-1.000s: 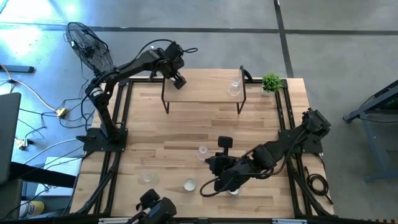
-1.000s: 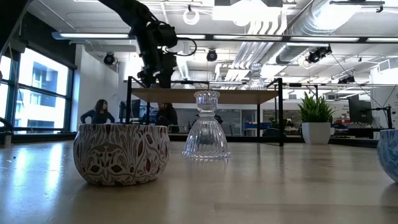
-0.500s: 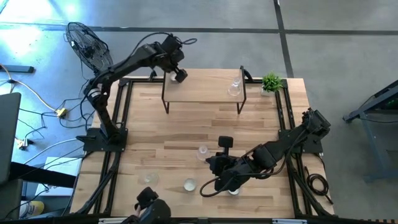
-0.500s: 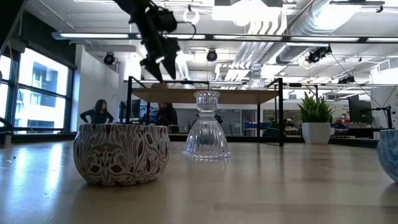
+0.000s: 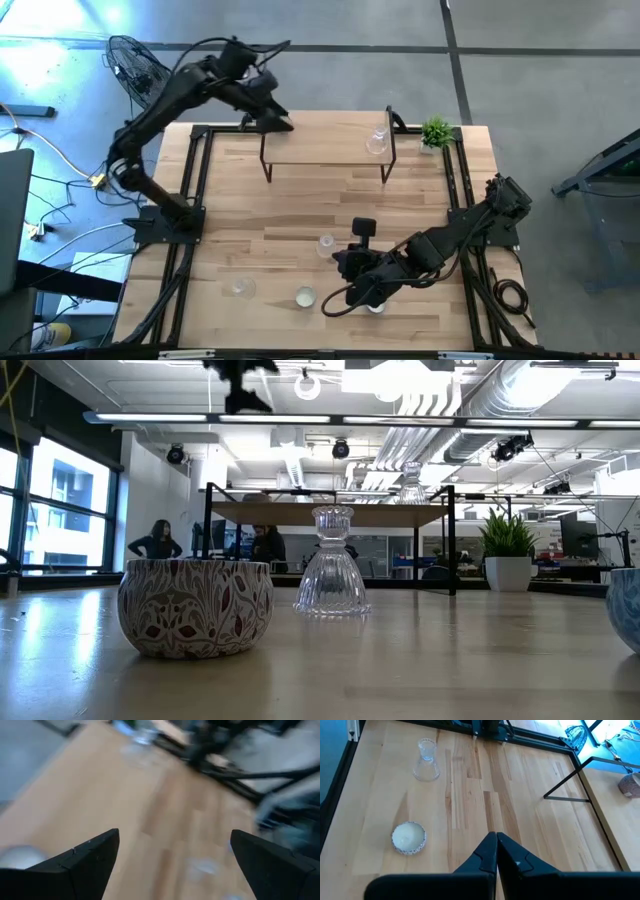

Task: Pick & Place candle stick holders
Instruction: Put the bottom transparent candle holder on the shelf

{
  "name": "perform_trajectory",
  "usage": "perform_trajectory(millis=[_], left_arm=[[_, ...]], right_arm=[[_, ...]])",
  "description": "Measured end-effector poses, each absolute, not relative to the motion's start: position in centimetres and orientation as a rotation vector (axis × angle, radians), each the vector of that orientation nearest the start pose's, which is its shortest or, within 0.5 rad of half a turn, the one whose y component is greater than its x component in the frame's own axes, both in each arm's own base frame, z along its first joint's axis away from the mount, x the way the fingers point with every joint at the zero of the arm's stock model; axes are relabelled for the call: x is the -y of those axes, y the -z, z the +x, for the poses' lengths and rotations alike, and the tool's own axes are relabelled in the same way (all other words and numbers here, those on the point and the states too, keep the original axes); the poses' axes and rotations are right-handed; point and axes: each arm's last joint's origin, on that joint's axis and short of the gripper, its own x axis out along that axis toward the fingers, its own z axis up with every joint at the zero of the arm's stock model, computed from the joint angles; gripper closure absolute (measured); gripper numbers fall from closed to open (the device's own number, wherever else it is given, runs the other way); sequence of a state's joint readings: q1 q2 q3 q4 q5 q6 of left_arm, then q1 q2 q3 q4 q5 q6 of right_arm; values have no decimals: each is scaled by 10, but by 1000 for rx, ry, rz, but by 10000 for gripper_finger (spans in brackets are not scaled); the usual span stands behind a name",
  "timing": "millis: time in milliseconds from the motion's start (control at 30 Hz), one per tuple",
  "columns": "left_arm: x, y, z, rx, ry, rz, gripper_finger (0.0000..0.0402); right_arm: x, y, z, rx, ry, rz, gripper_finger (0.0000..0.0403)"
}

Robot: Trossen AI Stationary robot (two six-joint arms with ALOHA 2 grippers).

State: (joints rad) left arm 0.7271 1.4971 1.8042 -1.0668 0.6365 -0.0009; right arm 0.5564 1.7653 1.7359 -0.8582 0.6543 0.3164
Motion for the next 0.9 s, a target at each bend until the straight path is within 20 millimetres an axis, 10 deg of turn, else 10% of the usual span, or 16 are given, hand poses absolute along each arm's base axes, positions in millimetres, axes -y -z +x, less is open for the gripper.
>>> perform_trajectory(millis=[500, 900], left_arm=[[-41, -440, 220, -894, 351, -409, 26], [55, -400, 209, -1156, -144, -232, 26]], right_arm=[[-184, -345, 327, -708, 185, -196, 402], [-187, -342, 323, -728, 198, -177, 402]])
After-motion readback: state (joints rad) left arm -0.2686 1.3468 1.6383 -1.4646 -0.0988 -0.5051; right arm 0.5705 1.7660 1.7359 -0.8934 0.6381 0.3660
